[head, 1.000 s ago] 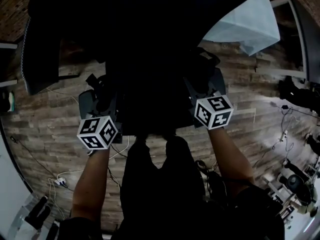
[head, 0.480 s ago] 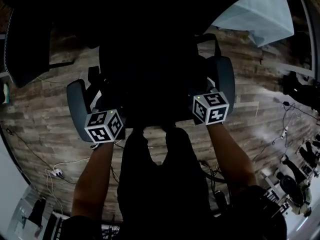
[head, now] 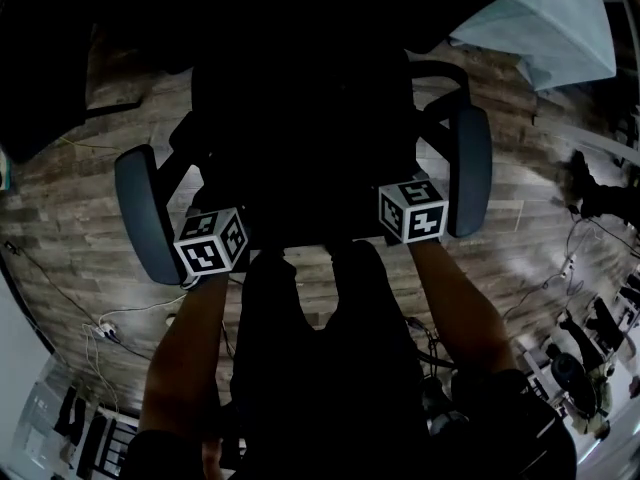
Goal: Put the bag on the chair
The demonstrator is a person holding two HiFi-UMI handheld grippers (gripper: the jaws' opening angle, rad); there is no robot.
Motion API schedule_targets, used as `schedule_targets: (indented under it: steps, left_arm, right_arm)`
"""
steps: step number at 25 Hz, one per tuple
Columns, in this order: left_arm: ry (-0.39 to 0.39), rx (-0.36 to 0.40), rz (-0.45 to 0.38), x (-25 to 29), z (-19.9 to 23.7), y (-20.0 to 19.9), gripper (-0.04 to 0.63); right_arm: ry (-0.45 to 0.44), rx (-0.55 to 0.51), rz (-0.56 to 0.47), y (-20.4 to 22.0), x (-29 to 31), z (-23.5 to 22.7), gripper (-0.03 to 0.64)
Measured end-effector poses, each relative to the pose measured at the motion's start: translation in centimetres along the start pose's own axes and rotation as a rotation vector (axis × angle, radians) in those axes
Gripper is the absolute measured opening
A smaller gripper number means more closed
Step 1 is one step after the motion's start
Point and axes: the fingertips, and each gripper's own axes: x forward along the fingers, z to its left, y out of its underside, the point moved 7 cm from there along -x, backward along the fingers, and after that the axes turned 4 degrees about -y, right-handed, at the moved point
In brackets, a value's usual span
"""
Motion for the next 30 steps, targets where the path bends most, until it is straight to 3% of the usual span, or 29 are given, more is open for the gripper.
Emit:
schedule_targets:
  steps: [15, 22, 30]
  left_arm:
    - [-0.078, 0.09, 0.061, 3.4, 0.3, 1.1, 0.072]
    - [-0.097, 0.03, 0.069, 4.3, 0.4, 1.2, 0.078]
    - [-0.101, 0.043, 0.069, 4.1, 0.8, 1.1, 0.091]
  right_arm:
    - [0.046, 0.058, 0.13, 2.9, 4.0, -2.1, 0.097]
    - [0.042, 0.089, 0.151, 3.3, 4.9, -3.1, 0.11]
    - [0.039, 0.102, 0.162, 3.2, 5.1, -3.0, 0.115]
